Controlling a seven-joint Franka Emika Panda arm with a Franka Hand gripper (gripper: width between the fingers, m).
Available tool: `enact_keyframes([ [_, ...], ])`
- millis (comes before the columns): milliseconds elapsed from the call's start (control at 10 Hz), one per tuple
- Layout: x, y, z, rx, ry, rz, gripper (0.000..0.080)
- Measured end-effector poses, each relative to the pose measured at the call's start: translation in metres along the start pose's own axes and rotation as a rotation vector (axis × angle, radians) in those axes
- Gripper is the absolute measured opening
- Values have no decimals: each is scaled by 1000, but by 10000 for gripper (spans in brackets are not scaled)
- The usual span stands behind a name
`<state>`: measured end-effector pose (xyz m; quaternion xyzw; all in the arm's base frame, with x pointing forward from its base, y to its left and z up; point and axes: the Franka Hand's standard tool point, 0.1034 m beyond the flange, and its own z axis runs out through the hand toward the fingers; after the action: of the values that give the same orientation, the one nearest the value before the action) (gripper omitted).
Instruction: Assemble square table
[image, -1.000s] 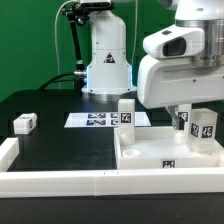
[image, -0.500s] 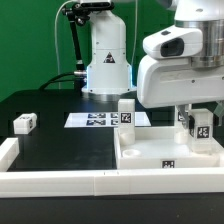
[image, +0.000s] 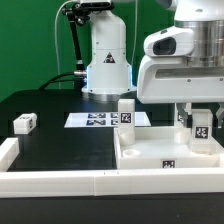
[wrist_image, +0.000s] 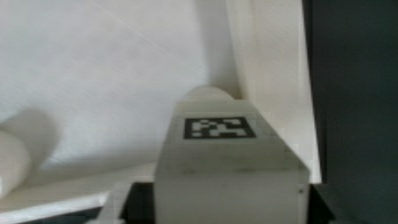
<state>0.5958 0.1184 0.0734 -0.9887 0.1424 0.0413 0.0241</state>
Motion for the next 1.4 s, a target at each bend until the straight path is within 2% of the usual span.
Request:
enact_keyframes([
  [600, 1, 2, 1, 9, 1, 719, 291],
  [1200, 2, 3, 1, 26, -12, 1183, 291],
  [1400, 2, 3, 1, 26, -12, 1215, 297],
])
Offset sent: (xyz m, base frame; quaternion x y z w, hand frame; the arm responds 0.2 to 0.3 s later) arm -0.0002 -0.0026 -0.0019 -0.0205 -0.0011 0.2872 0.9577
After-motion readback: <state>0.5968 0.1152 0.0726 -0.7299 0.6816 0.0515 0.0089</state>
